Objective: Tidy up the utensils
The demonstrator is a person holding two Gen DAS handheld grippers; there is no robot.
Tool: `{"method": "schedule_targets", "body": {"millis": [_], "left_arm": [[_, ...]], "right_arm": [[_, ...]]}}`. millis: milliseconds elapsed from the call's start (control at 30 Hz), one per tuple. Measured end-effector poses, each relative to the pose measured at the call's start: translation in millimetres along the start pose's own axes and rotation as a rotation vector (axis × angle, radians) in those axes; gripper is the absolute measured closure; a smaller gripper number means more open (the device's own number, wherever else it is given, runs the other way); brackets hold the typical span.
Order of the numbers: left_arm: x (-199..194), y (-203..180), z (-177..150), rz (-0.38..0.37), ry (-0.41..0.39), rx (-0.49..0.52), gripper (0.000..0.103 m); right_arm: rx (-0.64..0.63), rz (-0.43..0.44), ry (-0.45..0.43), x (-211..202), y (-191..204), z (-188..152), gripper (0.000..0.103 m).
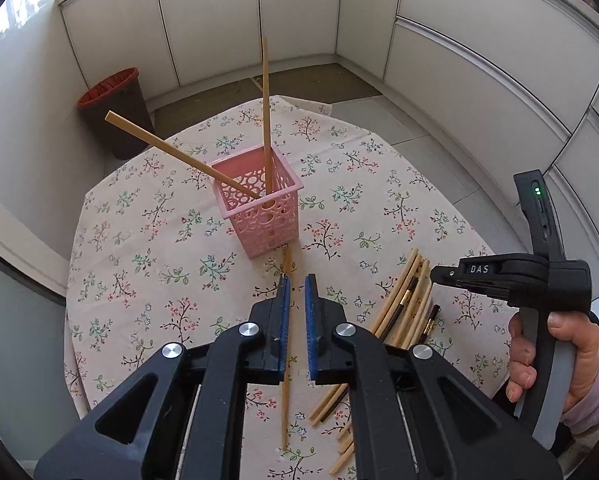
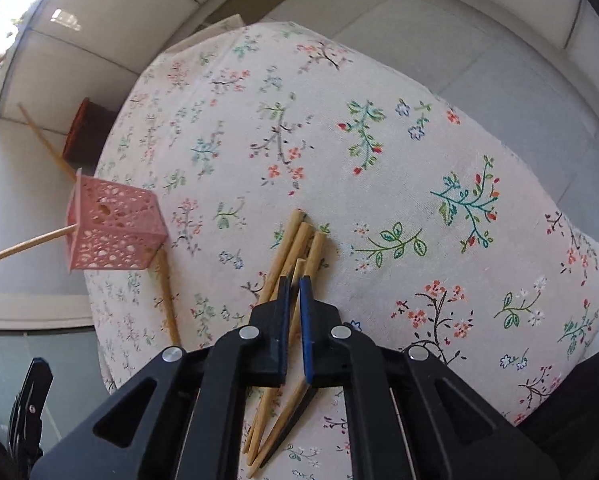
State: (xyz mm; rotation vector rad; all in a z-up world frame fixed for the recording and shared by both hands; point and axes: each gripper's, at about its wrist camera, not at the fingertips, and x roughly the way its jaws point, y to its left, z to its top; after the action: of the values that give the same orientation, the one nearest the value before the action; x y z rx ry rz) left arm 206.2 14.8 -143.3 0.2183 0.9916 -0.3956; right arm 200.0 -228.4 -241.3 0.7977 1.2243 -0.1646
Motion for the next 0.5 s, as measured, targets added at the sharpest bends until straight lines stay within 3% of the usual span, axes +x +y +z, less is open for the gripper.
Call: {"method": "schedule_targets", "body": {"millis": [67,200,300,367,433,467,500], "left_arm": [[4.7,0.2,-1.6,-0.018,0.028,0.001,0.095],[56.4,3.1,-12.4,-0.023,0.178,-0.032,0.093],[102.9,8.3,-19.3,0.057,0.284,-0.047,0.086],[120.7,11.8,-19.0,0.061,0.310,-0.064,0.084],[129.4,12.6,-14.0,0.072,0.300,-0.073,0.070],[131.8,13.0,-11.1,0.090,0.291,-0.078,0.058],[134.6,12.8,-8.1,0.109,0.283,-0.078,0.055]], "right_arm": [[-0.037,0.026,-0.022,-16.4,5.1,-4.5,0.098],[-0.026,0.062,-0.045,-37.8,1.5,-2.2,0.102],[-0.025,0.080,-0.069,-53.6,-4.3,-1.9,0.102],[-0.032,0.076,-0.071,-55.9,-6.9,1.0,0.102],[-0.010,0.053,-0.072,-53.3,-15.4,3.9,0.102],[0.018,0.039,-0.057,-48.6,-21.9,7.5,0.097],[0.044,0.031,-0.032,-41.6,-27.2,10.9,0.092]]}}
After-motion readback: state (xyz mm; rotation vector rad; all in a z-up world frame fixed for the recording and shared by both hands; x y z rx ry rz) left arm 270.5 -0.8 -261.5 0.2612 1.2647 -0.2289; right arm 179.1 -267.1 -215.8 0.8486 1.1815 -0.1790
